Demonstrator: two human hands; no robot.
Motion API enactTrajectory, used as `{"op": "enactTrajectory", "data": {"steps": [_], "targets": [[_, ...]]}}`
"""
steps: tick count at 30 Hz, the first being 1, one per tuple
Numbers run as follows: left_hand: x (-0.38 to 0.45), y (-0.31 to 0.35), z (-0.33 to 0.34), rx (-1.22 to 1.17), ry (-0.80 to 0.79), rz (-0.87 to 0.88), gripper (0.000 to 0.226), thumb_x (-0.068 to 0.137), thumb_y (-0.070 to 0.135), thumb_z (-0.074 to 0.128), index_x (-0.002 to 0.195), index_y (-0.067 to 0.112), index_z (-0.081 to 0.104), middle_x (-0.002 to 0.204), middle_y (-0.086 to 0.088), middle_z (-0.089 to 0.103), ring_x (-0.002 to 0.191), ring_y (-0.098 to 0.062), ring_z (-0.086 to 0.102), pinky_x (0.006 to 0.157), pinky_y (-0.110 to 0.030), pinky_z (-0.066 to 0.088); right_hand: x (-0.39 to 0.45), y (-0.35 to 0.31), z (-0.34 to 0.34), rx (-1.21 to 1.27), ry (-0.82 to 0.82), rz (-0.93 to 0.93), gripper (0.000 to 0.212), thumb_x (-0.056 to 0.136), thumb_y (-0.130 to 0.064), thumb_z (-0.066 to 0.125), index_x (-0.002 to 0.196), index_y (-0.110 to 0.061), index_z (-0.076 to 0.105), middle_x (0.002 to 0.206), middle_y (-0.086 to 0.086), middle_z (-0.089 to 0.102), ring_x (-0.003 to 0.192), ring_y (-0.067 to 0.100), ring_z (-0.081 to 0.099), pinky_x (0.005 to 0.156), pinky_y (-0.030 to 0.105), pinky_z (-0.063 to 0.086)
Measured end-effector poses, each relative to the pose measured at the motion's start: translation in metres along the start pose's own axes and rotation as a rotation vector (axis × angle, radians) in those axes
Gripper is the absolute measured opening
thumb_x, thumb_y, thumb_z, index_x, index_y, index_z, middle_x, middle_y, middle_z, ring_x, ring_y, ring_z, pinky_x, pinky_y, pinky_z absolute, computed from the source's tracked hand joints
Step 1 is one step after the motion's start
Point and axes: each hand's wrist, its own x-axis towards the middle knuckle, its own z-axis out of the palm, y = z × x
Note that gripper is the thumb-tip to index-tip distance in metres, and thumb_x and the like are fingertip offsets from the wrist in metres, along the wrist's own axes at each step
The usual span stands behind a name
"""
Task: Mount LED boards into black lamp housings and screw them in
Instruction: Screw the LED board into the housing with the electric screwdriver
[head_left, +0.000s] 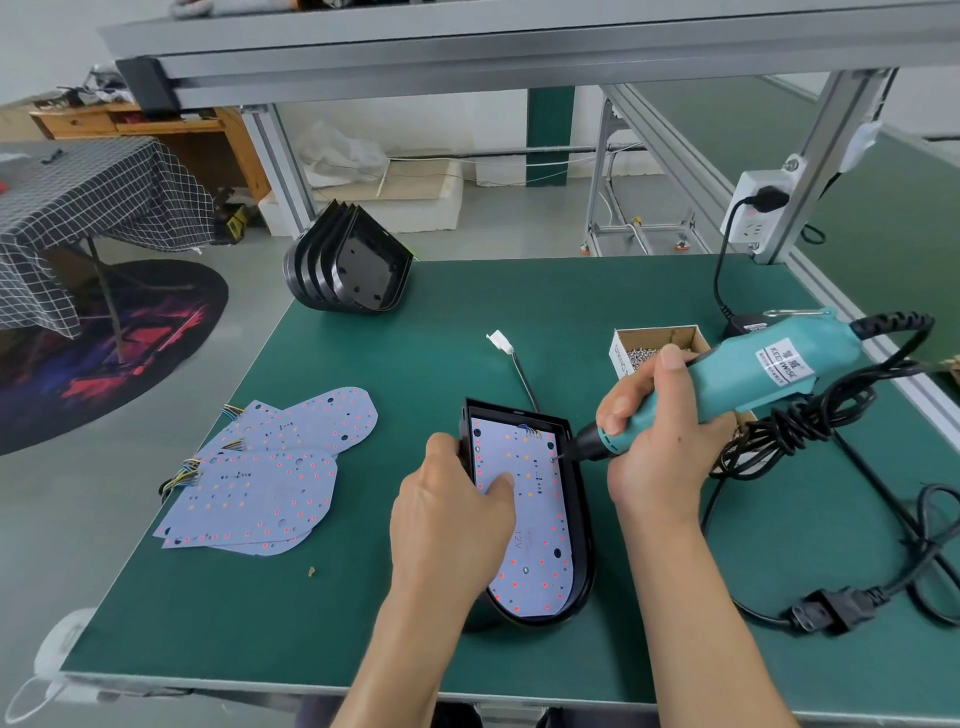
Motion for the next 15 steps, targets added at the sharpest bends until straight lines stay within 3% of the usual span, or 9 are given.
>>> {"op": "enactTrajectory", "data": {"steps": [4,10,15], "targets": [[-0.0003,0.0007,0.0008,0.002,0.010,0.014,0.032,0.092,0.041,0.068,0.104,0.018,0.050,0.087,0.003,0.064,0.085,-0.027,0.060,0.075,-0.040,0.050,0.0007,-0.0022,0.0005,0.002,0.000,0.008,0.028,0.092,-0.028,0.063,0.077,-0.013,0.045,0.048,0.005,0.045,0.038,0.024,0.038,0.051,0.030,0.034],[-0.0010,0.0001,0.0012,0.000,0.020,0.017,0.031,0.092,0.040,0.069,0.105,0.019,0.051,0.088,0.004,0.065,0.086,-0.027,0.061,0.078,-0.041,0.052,0.0003,-0.0028,0.0003,0.001,-0.005,0.011,0.025,0.091,-0.030,0.064,0.082,-0.013,0.050,0.049,0.005,0.047,0.039,0.023,0.039,0.052,0.031,0.034],[0.0000,-0.0026,-0.0002,-0.011,-0.010,-0.013,0.031,0.092,0.042,0.068,0.097,0.019,0.048,0.077,0.001,0.062,0.077,-0.023,0.060,0.064,-0.036,0.043,0.0017,-0.0041,-0.0019,-0.005,-0.068,0.006,0.028,0.092,-0.038,0.064,0.099,-0.011,0.064,0.054,0.006,0.052,0.042,0.026,0.042,0.055,0.035,0.034]]}}
